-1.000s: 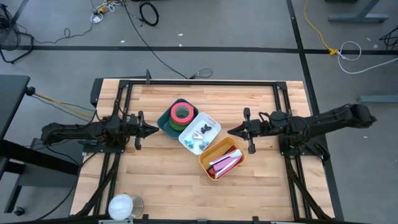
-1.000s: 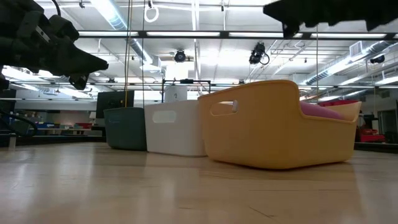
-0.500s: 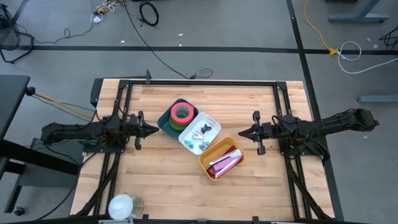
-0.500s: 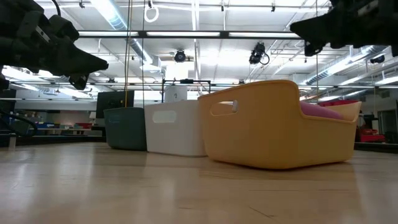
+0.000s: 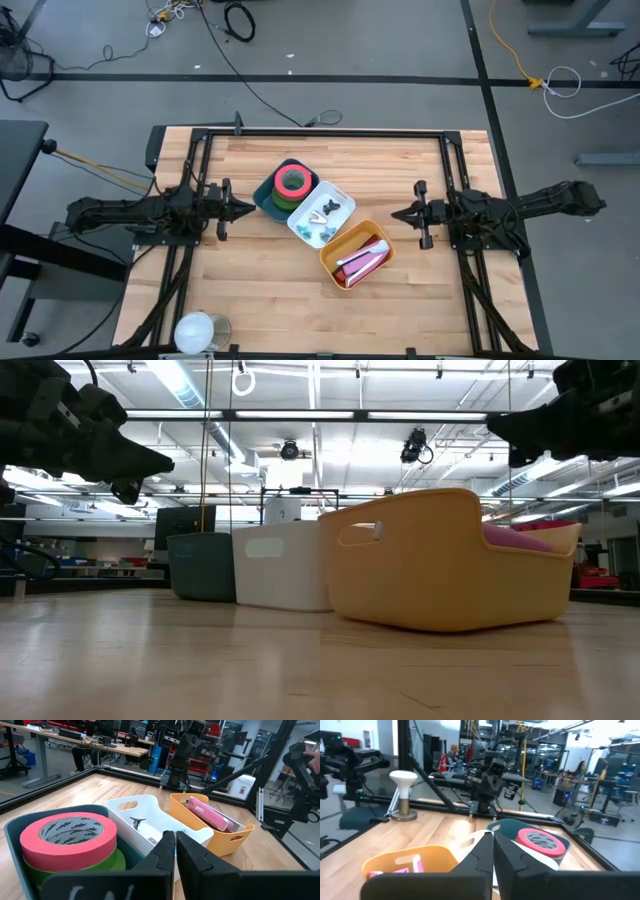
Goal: Pick and place Stapler, Stapler remover, tape
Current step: Return to Home Position
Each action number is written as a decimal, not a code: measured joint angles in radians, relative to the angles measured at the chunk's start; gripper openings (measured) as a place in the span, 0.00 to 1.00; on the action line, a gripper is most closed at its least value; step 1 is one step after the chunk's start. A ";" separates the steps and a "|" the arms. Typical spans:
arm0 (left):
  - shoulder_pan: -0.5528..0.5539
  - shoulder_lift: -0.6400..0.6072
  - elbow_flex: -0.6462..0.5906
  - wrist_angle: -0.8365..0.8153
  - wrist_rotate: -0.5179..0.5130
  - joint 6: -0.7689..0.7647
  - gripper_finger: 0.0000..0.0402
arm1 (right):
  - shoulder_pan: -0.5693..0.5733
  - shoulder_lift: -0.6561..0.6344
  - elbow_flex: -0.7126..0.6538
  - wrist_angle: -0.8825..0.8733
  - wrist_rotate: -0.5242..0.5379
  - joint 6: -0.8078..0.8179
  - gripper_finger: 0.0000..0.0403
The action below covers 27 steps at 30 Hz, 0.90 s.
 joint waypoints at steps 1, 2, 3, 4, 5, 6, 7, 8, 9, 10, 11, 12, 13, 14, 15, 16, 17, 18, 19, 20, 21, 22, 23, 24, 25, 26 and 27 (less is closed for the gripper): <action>0.000 0.000 0.000 0.000 0.000 0.000 0.05 | 0.000 -0.010 -0.005 0.000 0.007 0.001 0.03; 0.000 0.000 0.000 0.000 0.000 0.000 0.05 | 0.000 -0.019 -0.011 0.000 0.016 0.001 0.03; 0.000 0.000 0.000 0.000 0.000 0.000 0.05 | 0.000 -0.029 -0.017 -0.001 0.021 0.001 0.03; 0.000 0.000 0.000 0.000 0.000 0.000 0.05 | 0.000 -0.038 -0.022 -0.002 0.026 0.002 0.03; 0.000 0.000 0.000 0.000 0.000 0.000 0.05 | 0.000 -0.047 -0.027 -0.002 0.033 0.002 0.03; 0.000 0.000 0.000 0.000 0.000 0.000 0.05 | 0.000 -0.055 -0.032 -0.002 0.040 0.002 0.03; 0.000 0.000 0.000 0.000 0.000 0.000 0.05 | 0.000 -0.065 -0.037 -0.003 0.040 0.002 0.03; 0.000 0.000 0.000 0.000 0.000 0.000 0.05 | 0.000 -0.075 -0.041 -0.006 0.040 0.002 0.03; 0.000 0.000 0.000 0.000 0.000 0.000 0.05 | 0.000 -0.087 -0.043 -0.013 0.040 0.002 0.03; 0.000 0.000 0.000 0.000 0.000 0.000 0.05 | 0.000 -0.099 -0.043 -0.026 0.040 0.002 0.03; 0.000 0.000 0.000 0.000 0.000 0.000 0.05 | 0.000 -0.113 -0.043 -0.036 0.040 0.002 0.03; 0.000 0.000 0.000 0.000 0.000 0.000 0.05 | 0.000 -0.127 -0.043 -0.045 0.041 0.001 0.03; 0.000 0.000 0.000 0.000 0.000 0.000 0.05 | 0.000 -0.141 -0.043 -0.049 0.040 -0.002 0.03; 0.000 0.000 0.000 0.000 0.000 0.000 0.05 | 0.000 -0.154 -0.043 -0.053 0.041 -0.007 0.03; 0.000 0.000 0.000 0.000 0.000 0.000 0.05 | -0.002 -0.169 -0.043 -0.058 0.041 -0.009 0.03; 0.000 0.000 0.000 0.000 0.000 0.000 0.05 | -0.004 -0.185 -0.043 -0.067 0.040 -0.009 0.03; 0.000 0.000 0.000 0.000 0.000 0.000 0.05 | -0.008 -0.200 -0.043 -0.081 0.040 -0.009 0.03; 0.000 0.000 0.000 0.000 0.000 0.000 0.05 | -0.013 -0.214 -0.043 -0.095 0.040 -0.009 0.03; 0.000 0.000 0.000 0.000 0.000 0.000 0.05 | -0.018 -0.229 -0.043 -0.111 0.041 -0.009 0.03; 0.000 0.000 0.000 0.000 0.000 0.000 0.05 | -0.025 -0.243 -0.043 -0.129 0.041 -0.009 0.03; 0.000 0.000 0.000 0.000 0.000 0.000 0.05 | -0.031 -0.257 -0.043 -0.146 0.041 -0.008 0.03; 0.000 0.000 0.000 0.000 0.000 0.000 0.05 | -0.037 -0.269 -0.043 -0.162 0.040 -0.008 0.03; 0.000 0.000 0.000 0.000 0.000 0.000 0.05 | -0.042 -0.281 -0.043 -0.179 0.040 -0.008 0.03; 0.000 0.000 0.000 0.000 0.000 0.000 0.05 | -0.047 -0.291 -0.043 -0.195 0.040 -0.008 0.03; 0.000 0.000 0.000 0.000 0.000 0.000 0.05 | -0.051 -0.301 -0.043 -0.208 0.040 -0.008 0.03; 0.000 0.000 0.000 0.000 0.000 0.000 0.05 | -0.055 -0.309 -0.043 -0.224 0.040 -0.007 0.03; 0.000 0.000 0.000 0.000 0.000 0.000 0.05 | -0.058 -0.318 -0.043 -0.242 0.040 -0.007 0.03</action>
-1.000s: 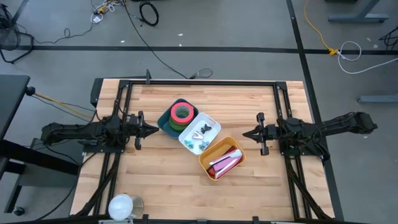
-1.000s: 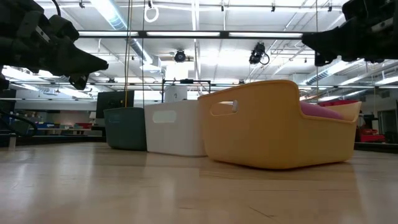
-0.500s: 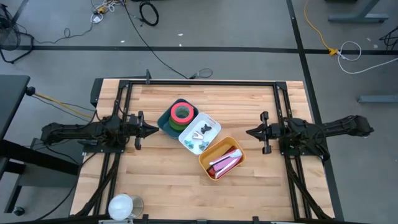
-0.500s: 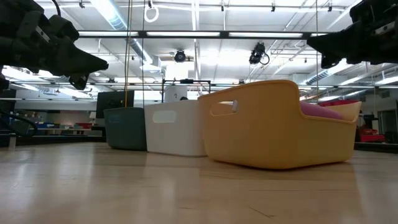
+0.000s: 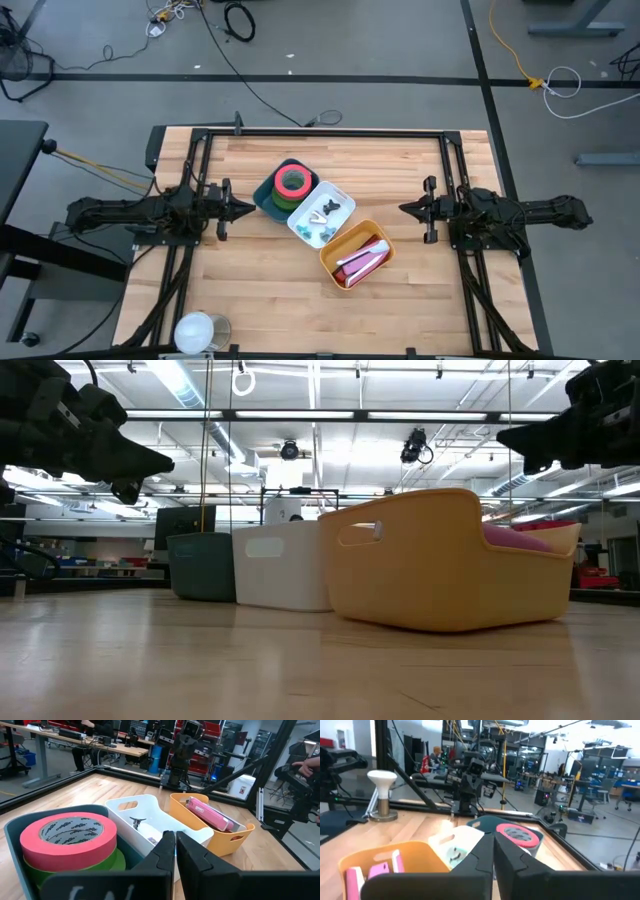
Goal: Pick and place Stapler, Stapler remover, tape
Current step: Return to Home Position
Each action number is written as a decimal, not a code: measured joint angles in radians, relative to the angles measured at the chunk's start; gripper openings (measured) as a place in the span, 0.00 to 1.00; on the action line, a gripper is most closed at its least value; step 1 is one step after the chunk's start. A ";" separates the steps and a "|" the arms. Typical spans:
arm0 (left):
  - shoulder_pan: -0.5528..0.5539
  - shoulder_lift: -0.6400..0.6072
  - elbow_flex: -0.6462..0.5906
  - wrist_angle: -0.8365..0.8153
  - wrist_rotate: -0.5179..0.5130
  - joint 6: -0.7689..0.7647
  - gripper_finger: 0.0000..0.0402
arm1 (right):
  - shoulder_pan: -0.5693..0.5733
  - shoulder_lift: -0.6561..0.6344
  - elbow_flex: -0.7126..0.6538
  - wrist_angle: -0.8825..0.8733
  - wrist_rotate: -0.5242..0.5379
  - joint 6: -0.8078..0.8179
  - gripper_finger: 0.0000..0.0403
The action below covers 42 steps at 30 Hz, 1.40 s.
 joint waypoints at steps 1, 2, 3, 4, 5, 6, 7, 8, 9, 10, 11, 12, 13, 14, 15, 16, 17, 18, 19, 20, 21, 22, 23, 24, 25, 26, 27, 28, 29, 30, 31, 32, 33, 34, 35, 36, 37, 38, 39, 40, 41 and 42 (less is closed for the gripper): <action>0.000 0.000 0.000 0.000 0.000 0.000 0.05 | -0.003 -0.008 0.000 -0.016 0.000 0.001 0.03; 0.000 0.000 0.000 0.000 0.000 0.000 0.05 | -0.003 -0.015 0.000 -0.032 0.000 0.002 0.03; 0.000 0.000 0.000 0.000 0.000 0.000 0.05 | -0.003 -0.023 0.000 -0.048 0.000 0.005 0.03; 0.000 0.000 0.000 0.000 0.000 0.000 0.05 | -0.003 -0.030 0.000 -0.062 -0.001 0.006 0.03; 0.000 0.000 0.000 0.000 0.000 0.000 0.05 | -0.003 -0.037 0.000 -0.076 -0.005 0.006 0.03; 0.000 0.000 0.000 0.000 0.000 0.000 0.05 | -0.003 -0.043 0.000 -0.089 -0.010 0.006 0.03; 0.000 0.000 0.000 0.000 0.000 0.000 0.05 | -0.003 -0.048 0.000 -0.101 -0.016 0.009 0.03; 0.000 0.000 0.000 0.000 0.000 0.000 0.05 | -0.003 -0.054 0.000 -0.113 -0.026 0.010 0.03; 0.000 0.000 0.000 0.000 0.000 0.000 0.05 | -0.003 -0.059 0.000 -0.124 -0.037 0.009 0.03; 0.000 0.000 0.000 0.000 0.000 0.000 0.05 | -0.003 -0.065 0.000 -0.134 -0.049 0.009 0.03; 0.000 0.000 0.000 0.000 0.000 0.000 0.05 | -0.003 -0.071 0.000 -0.144 -0.058 0.009 0.03; 0.000 0.000 0.000 0.000 0.000 0.000 0.05 | -0.002 -0.077 0.000 -0.153 -0.064 0.009 0.03; 0.000 0.000 0.000 0.000 0.000 0.000 0.05 | -0.002 -0.083 0.000 -0.163 -0.066 0.010 0.03; 0.000 0.000 0.000 0.000 0.000 0.000 0.05 | -0.002 -0.089 0.000 -0.175 -0.069 0.013 0.03; 0.000 0.000 0.000 0.000 0.000 0.000 0.05 | -0.002 -0.094 0.000 -0.188 -0.069 0.012 0.03; 0.000 0.000 0.000 0.000 0.000 0.000 0.05 | -0.002 -0.098 0.000 -0.199 -0.069 0.012 0.03; 0.000 0.000 0.000 0.000 0.000 0.000 0.05 | -0.002 -0.100 0.000 -0.211 -0.070 0.013 0.03; 0.000 0.000 0.000 0.000 0.000 0.000 0.05 | -0.002 -0.102 0.000 -0.223 -0.070 0.015 0.03; 0.000 0.000 0.000 0.000 0.000 0.000 0.05 | -0.002 -0.103 0.000 -0.229 -0.070 0.017 0.03; 0.000 0.000 0.000 0.000 0.000 0.000 0.05 | -0.002 -0.103 0.000 -0.230 -0.073 0.017 0.03; 0.000 0.000 0.000 0.000 0.000 0.000 0.05 | -0.002 -0.105 0.000 -0.230 -0.073 0.017 0.03; 0.000 0.000 0.000 0.000 0.000 0.000 0.05 | -0.002 -0.106 0.000 -0.228 -0.073 0.017 0.03; 0.000 0.000 0.000 0.000 0.000 0.000 0.05 | -0.002 -0.106 0.000 -0.226 -0.072 0.017 0.03; 0.000 0.000 0.000 0.000 0.000 0.000 0.05 | -0.002 -0.106 0.000 -0.227 -0.072 0.017 0.03; 0.000 0.000 0.000 0.000 0.000 0.000 0.05 | -0.002 -0.106 0.000 -0.228 -0.073 0.017 0.03; 0.000 0.000 0.000 0.000 0.000 0.000 0.05 | -0.002 -0.106 0.000 -0.228 -0.072 0.017 0.03; 0.000 0.000 0.000 0.000 0.000 0.000 0.05 | -0.002 -0.106 0.000 -0.227 -0.072 0.017 0.03; 0.000 0.000 0.000 0.000 0.000 0.000 0.05 | -0.002 -0.106 0.000 -0.227 -0.072 0.017 0.03; 0.000 0.000 0.000 0.000 0.000 0.000 0.05 | -0.002 -0.106 0.000 -0.227 -0.072 0.017 0.03; 0.000 0.000 0.000 0.000 0.000 0.000 0.05 | -0.002 -0.106 0.000 -0.227 -0.072 0.017 0.03; 0.000 0.000 0.000 0.000 0.000 0.000 0.05 | -0.002 -0.106 0.000 -0.227 -0.072 0.017 0.03; 0.000 0.000 0.000 0.000 0.000 0.000 0.05 | -0.002 -0.106 0.000 -0.227 -0.072 0.017 0.03; 0.000 0.000 0.000 0.000 0.000 0.000 0.05 | -0.002 -0.105 0.000 -0.227 -0.072 0.017 0.03; 0.000 0.000 0.000 0.000 0.000 0.000 0.05 | -0.002 -0.104 0.000 -0.227 -0.072 0.018 0.03; 0.000 0.000 0.000 0.000 0.000 0.000 0.05 | -0.002 -0.103 0.000 -0.227 -0.072 0.024 0.03; 0.000 0.000 0.000 0.000 0.000 0.000 0.05 | -0.002 -0.103 0.000 -0.227 -0.072 0.033 0.03; 0.000 0.000 0.000 0.000 0.000 0.000 0.05 | -0.002 -0.103 0.000 -0.227 -0.072 0.035 0.03; 0.000 0.000 0.000 0.000 0.000 0.000 0.05 | -0.002 -0.103 0.000 -0.227 -0.072 0.035 0.03; 0.000 0.000 0.000 0.000 0.000 0.000 0.05 | -0.002 -0.103 0.000 -0.227 -0.072 0.035 0.03; 0.000 0.000 0.000 0.000 0.000 0.000 0.05 | -0.002 -0.103 0.000 -0.226 -0.072 0.035 0.03; 0.000 0.000 0.000 0.000 0.000 0.000 0.05 | -0.002 -0.103 0.000 -0.227 -0.072 0.035 0.03; 0.000 0.000 0.000 0.000 0.000 0.000 0.05 | -0.002 -0.103 0.000 -0.227 -0.072 0.035 0.03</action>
